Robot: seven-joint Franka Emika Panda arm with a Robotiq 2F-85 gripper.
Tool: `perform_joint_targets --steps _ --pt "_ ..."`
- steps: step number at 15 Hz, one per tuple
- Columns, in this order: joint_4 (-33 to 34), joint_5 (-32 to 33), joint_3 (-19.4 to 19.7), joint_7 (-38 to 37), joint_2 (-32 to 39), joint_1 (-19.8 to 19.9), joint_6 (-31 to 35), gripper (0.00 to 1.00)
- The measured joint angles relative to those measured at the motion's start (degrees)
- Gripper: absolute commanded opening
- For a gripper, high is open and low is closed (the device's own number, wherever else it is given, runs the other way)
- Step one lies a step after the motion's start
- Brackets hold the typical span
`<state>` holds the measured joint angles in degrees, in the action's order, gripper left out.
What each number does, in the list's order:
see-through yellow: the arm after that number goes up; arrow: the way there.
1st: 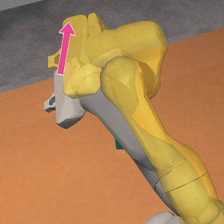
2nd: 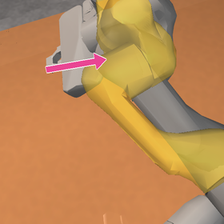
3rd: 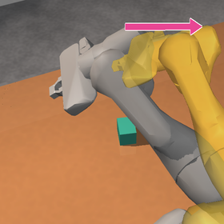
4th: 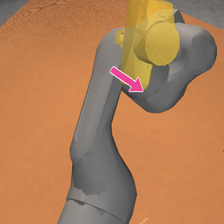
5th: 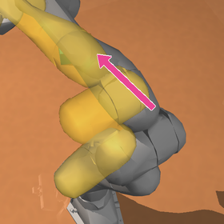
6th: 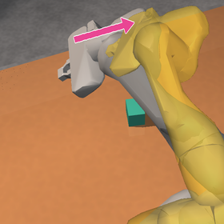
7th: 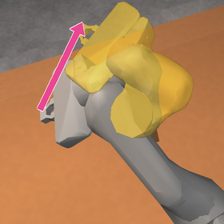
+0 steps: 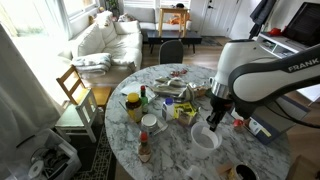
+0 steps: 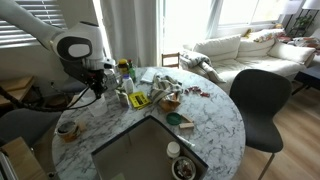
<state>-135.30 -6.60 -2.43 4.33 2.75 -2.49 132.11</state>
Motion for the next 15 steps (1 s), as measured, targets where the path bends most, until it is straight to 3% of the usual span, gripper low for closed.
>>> perform_joint_targets --steps 8,11,15 --pt "5.0 17.8 -0.6 -15.5 -4.9 -0.1 -23.2 0.01" --pt "6.6 22.1 -1.5 -18.0 -2.4 -0.7 -24.0 0.01" --pt "8.5 26.8 -2.2 -22.2 3.0 -2.1 -19.7 0.01"
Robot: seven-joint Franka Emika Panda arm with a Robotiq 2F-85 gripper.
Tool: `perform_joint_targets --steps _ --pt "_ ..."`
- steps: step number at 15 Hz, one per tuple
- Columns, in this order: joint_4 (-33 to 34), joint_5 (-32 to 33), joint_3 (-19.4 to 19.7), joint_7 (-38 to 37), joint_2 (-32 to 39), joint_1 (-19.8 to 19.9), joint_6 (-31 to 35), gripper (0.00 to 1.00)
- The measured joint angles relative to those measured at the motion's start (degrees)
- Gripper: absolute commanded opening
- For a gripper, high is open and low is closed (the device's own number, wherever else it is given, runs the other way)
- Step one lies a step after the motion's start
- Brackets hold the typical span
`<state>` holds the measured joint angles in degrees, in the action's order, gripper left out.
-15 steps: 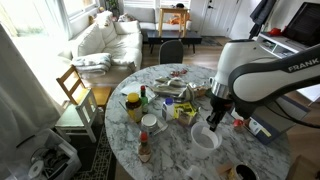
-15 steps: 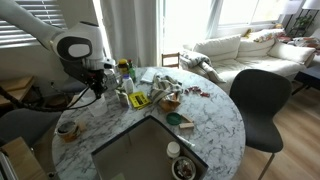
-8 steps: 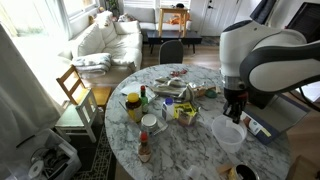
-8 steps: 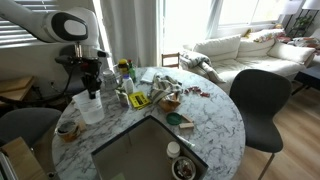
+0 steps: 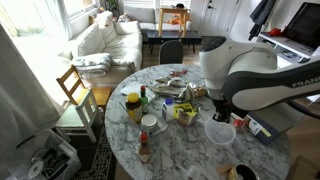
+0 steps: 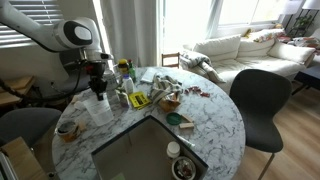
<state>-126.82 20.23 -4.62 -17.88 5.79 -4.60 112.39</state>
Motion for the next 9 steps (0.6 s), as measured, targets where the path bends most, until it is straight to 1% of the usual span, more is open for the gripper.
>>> perform_joint_targets --steps 1,2,3,4,6,9 --pt "0.6 1.3 0.0 -1.0 1.3 -0.5 1.0 0.01" --pt "1.4 2.7 0.0 -1.7 2.4 -1.0 1.3 0.3" --pt "2.3 3.6 0.0 -2.1 3.1 -1.4 1.3 0.32" --pt "3.0 4.0 0.0 -2.2 3.8 -1.8 1.4 0.38" --pt "3.8 3.9 0.0 -2.3 5.3 -2.3 4.1 0.53" --pt "4.0 3.3 0.0 -2.2 7.2 -2.5 10.4 0.75"
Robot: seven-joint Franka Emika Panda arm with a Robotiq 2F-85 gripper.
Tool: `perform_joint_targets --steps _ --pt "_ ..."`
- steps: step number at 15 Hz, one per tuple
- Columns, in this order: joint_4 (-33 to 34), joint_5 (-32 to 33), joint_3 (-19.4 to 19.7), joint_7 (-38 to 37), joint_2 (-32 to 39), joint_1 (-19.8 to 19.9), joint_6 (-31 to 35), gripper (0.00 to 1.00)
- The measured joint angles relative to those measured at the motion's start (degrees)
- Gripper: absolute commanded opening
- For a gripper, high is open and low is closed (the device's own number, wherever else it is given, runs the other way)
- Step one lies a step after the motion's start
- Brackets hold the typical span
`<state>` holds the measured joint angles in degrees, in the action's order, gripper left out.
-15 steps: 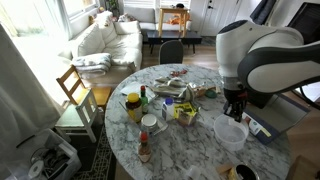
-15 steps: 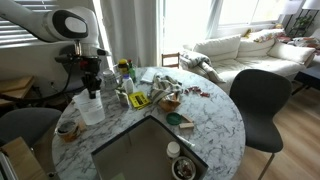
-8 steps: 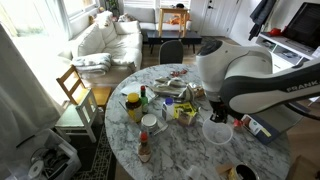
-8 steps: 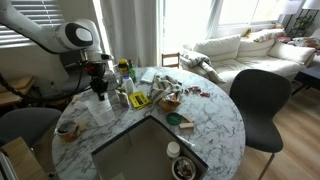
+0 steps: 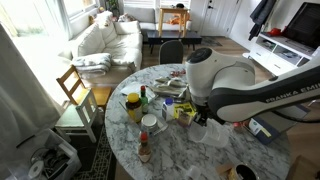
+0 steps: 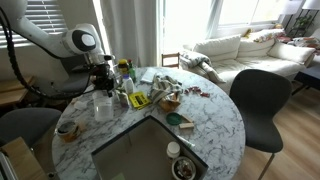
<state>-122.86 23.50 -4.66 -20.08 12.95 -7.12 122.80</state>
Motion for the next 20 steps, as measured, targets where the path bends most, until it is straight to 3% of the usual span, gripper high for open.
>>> perform_joint_targets --steps 3,4,13,16,20 --pt "0.0 -1.2 0.0 0.1 1.0 0.0 4.5 0.97" --pt "0.0 -1.9 0.0 0.1 1.0 0.0 5.5 1.0" --pt "-1.1 -13.1 1.7 -5.2 -3.0 0.7 10.6 1.0" --pt "-1.7 -13.3 1.8 -5.7 -3.8 0.7 10.7 1.0" --pt "-0.6 -16.9 2.1 -12.4 -3.7 0.8 6.6 1.0"
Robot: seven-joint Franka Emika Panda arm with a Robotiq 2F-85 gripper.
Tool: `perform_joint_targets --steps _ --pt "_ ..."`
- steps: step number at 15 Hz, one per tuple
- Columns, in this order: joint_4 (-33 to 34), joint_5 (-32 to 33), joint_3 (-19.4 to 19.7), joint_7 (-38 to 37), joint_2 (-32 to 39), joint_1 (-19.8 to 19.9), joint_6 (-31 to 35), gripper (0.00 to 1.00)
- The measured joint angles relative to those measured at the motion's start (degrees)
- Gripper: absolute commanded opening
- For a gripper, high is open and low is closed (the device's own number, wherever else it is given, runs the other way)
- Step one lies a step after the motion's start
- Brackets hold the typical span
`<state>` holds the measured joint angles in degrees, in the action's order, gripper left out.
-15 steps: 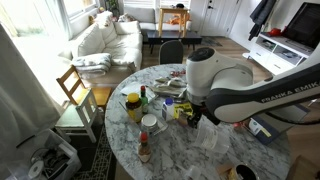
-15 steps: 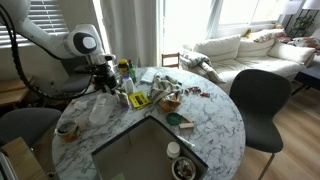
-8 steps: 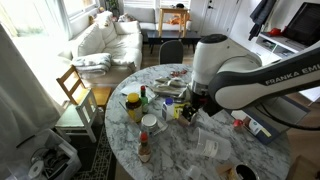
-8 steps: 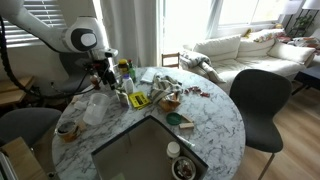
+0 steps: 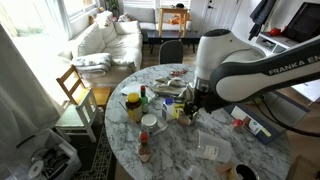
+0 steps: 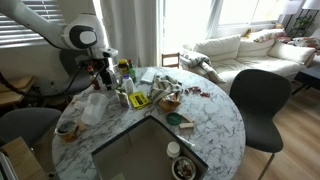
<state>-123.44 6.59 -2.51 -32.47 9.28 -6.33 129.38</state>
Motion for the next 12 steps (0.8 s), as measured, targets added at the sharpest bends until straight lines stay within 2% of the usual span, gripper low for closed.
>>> perform_joint_targets --steps 6,10,12 --pt "-2.4 -9.5 0.9 -7.7 -0.7 1.2 -1.2 1.0" --pt "-7.7 -12.8 1.8 -15.3 -4.3 2.1 -0.1 1.0" --pt "-8.1 -12.8 1.8 -15.5 -5.0 2.2 0.0 1.0"
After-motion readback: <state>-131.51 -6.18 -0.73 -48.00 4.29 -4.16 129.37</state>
